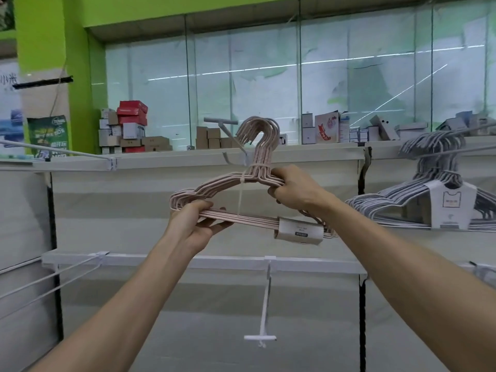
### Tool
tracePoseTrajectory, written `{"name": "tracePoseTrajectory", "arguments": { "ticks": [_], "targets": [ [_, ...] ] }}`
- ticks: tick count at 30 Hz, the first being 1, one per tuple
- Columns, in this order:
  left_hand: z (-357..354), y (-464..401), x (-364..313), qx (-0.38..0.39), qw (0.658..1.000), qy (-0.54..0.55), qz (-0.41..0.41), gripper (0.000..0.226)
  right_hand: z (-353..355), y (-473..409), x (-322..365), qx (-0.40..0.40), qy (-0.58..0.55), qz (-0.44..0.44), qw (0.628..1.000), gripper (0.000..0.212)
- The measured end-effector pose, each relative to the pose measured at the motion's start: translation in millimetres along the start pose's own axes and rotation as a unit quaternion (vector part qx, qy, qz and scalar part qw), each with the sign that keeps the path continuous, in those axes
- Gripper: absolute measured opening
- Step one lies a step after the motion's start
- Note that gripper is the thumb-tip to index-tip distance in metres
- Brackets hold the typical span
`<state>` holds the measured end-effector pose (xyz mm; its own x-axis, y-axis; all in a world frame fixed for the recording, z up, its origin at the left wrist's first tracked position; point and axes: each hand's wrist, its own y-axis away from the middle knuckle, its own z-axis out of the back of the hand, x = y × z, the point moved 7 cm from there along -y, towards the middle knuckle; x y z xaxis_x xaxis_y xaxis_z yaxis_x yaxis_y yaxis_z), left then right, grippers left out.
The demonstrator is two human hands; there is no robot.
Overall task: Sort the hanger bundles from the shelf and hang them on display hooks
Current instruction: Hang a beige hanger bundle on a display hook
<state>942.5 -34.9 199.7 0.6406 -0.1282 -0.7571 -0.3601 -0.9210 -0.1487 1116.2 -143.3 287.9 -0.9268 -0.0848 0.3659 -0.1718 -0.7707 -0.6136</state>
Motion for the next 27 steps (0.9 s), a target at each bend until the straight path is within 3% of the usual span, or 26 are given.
{"name": "tracePoseTrajectory", "arguments": {
  "ticks": [27],
  "targets": [
    [35.2, -63.6, 60.3, -0.003, 0.996, 0.075, 0.045, 0.017, -52.8, -32.7, -21.7, 0.054, 0.107, 0.015, 0.993, 0.022]
  ]
}}
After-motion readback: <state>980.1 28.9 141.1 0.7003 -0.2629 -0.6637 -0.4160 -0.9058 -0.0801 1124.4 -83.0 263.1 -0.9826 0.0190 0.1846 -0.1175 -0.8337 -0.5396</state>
